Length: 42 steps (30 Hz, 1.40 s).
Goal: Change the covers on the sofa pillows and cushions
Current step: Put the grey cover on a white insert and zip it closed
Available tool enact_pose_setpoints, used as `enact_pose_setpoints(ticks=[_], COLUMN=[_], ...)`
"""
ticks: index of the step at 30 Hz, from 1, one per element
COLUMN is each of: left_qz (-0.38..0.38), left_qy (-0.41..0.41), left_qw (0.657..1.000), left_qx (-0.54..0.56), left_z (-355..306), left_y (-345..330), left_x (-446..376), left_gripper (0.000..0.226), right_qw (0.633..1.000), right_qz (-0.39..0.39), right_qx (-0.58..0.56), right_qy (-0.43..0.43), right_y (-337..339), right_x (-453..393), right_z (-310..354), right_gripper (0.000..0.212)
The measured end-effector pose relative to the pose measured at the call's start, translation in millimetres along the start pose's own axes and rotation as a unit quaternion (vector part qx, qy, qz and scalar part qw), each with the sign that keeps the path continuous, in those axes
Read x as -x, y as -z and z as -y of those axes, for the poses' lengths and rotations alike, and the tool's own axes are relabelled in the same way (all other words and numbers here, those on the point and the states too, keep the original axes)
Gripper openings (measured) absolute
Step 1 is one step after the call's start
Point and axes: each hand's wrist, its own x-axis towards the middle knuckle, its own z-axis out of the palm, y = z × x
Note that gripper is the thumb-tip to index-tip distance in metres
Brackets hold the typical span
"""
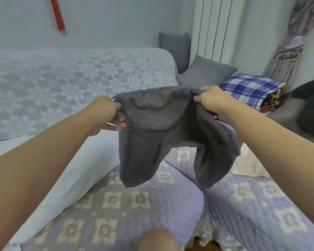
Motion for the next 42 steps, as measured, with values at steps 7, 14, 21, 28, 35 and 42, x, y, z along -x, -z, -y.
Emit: enact_pose_setpoints(ticks=[7, 14, 21, 28, 35, 42], left_qz=[0.234, 0.376, 0.36, 0.274, 0.236, 0.158], left_qy=[-0.205, -0.173, -0.178, -0.105, -0.034, -0.13], left_qw=[0.946, 0.91, 0.914, 0.909, 0.892, 0.86], left_qx=[-0.092, -0.011, -0.063, -0.297, -0.385, -0.468], left_z=[-76.2, -70.6, -58.7, 105.9, 253.3, 379.4], left_y=[-113.0, -166.8, -194.6, -145.2, -98.3, -122.6], left_x=[-6.0, -18.4, -36.4, -74.9, -102.2, -85.6], left_gripper=[0.016, 0.074, 0.056, 0.04, 0.046, 0.072], right_qw=[0.962, 0.931, 0.94, 0.848, 0.896, 0.949], right_qz=[0.212, -0.064, -0.32, 0.23, 0.269, 0.219], right_qx=[-0.169, -0.35, -0.105, 0.411, 0.344, 0.226], right_qy=[0.014, -0.079, 0.048, -0.244, -0.084, -0.024], right_y=[7.4, 40.7, 109.0, -11.8, -142.2, -292.1], right_x=[3.3, -34.8, -60.7, -24.5, -43.1, -122.9], right_z=[8.3, -46.3, -64.1, -255.3, -216.2, -209.6], right_gripper=[0.036, 0.026, 0.025, 0.021, 0.04, 0.047])
